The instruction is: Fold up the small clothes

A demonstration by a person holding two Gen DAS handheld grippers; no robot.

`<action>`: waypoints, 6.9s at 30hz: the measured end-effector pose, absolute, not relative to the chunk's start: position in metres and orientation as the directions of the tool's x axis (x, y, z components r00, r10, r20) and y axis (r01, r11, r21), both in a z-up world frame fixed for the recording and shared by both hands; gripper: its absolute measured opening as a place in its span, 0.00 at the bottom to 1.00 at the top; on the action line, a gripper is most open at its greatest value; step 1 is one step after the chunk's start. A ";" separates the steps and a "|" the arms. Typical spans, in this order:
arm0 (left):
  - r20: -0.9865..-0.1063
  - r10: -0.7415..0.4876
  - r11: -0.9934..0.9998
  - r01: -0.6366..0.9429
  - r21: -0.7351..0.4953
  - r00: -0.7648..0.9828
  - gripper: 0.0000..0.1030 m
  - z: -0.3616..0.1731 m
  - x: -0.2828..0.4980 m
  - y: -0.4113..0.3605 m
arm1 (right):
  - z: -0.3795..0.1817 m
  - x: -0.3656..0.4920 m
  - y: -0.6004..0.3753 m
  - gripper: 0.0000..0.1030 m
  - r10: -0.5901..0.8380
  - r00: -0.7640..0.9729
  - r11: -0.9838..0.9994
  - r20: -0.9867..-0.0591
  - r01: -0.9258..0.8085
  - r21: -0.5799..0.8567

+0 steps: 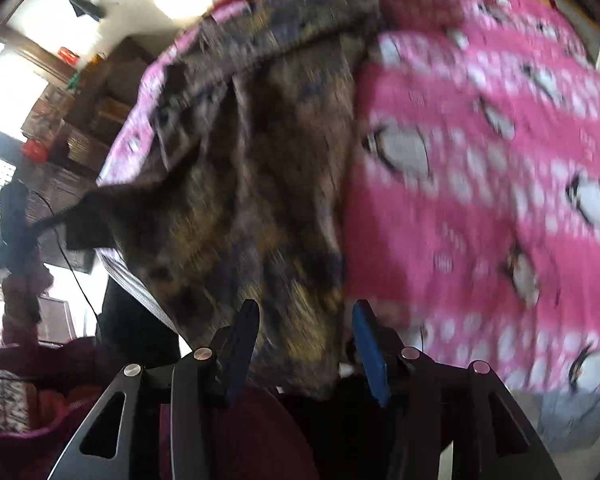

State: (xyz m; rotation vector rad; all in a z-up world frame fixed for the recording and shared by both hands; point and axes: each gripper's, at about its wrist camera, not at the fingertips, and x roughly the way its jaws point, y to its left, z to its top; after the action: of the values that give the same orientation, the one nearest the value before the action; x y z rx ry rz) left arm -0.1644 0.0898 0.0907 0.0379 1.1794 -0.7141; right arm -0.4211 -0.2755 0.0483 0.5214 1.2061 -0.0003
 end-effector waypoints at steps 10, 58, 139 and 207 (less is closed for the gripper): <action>-0.875 -0.431 0.803 0.537 -0.260 0.221 0.06 0.084 -0.170 0.081 | 0.033 -0.426 -0.262 0.30 0.289 0.356 0.902 -0.889 0.209 0.377; -0.708 -0.633 0.739 0.517 -0.431 0.313 0.06 0.159 -0.095 0.062 | 0.160 -0.327 -0.340 0.04 0.236 0.805 0.774 -0.544 0.182 0.607; -0.826 -0.500 0.799 0.507 -0.324 0.260 0.46 0.063 0.047 -0.031 | 0.105 -0.016 -0.385 0.08 -0.229 0.572 0.962 -0.788 0.259 -0.092; -0.826 -0.504 0.786 0.531 -0.317 0.253 0.19 0.035 -0.011 0.000 | 0.105 -0.006 -0.226 0.49 -0.039 0.623 0.927 -0.781 -0.270 -0.262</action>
State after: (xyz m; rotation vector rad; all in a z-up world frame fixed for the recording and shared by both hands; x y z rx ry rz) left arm -0.0115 0.0002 0.0350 0.0281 1.1111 -0.7036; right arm -0.0058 -0.2260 0.1048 -0.3746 0.8931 0.1358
